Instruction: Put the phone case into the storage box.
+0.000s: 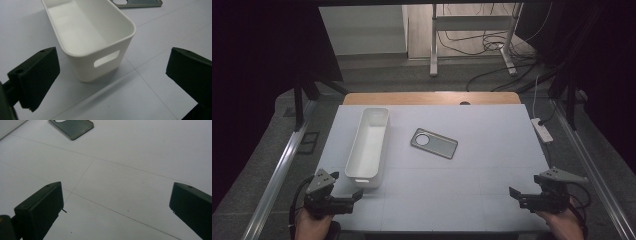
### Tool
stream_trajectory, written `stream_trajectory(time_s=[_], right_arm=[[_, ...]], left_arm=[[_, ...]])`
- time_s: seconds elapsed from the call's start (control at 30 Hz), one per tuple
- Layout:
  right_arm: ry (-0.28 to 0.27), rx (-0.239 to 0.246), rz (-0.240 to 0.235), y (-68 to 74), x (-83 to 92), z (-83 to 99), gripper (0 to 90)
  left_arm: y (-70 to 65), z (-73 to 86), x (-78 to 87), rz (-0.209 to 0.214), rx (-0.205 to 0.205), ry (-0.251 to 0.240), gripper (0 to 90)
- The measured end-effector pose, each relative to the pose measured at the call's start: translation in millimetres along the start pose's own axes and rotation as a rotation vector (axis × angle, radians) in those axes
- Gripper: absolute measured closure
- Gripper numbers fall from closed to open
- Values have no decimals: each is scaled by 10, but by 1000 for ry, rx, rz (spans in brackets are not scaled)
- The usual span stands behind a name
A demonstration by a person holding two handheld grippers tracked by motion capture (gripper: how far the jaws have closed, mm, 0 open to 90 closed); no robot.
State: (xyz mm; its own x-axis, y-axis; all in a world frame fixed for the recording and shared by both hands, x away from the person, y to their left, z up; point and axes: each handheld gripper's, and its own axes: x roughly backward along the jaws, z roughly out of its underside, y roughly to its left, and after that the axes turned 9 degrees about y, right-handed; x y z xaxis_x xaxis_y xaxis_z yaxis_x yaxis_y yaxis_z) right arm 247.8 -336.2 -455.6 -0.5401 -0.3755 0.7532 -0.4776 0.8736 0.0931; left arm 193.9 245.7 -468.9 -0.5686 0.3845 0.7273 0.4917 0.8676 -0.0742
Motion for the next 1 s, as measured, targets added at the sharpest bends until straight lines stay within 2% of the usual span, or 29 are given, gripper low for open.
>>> stream_trajectory(time_s=[0.13,0.3,1.0], right_arm=[[9,21,-6,17,-13,-10,0],[17,20,-15,16,-20,-15,0],[72,67,-23,48,-80,-58,0]], left_arm=[[-15,0,-4,-2,-15,9,0],[-33,-9,-17,-8,-29,23,0],[-13,-11,-23,19,-25,28,1]])
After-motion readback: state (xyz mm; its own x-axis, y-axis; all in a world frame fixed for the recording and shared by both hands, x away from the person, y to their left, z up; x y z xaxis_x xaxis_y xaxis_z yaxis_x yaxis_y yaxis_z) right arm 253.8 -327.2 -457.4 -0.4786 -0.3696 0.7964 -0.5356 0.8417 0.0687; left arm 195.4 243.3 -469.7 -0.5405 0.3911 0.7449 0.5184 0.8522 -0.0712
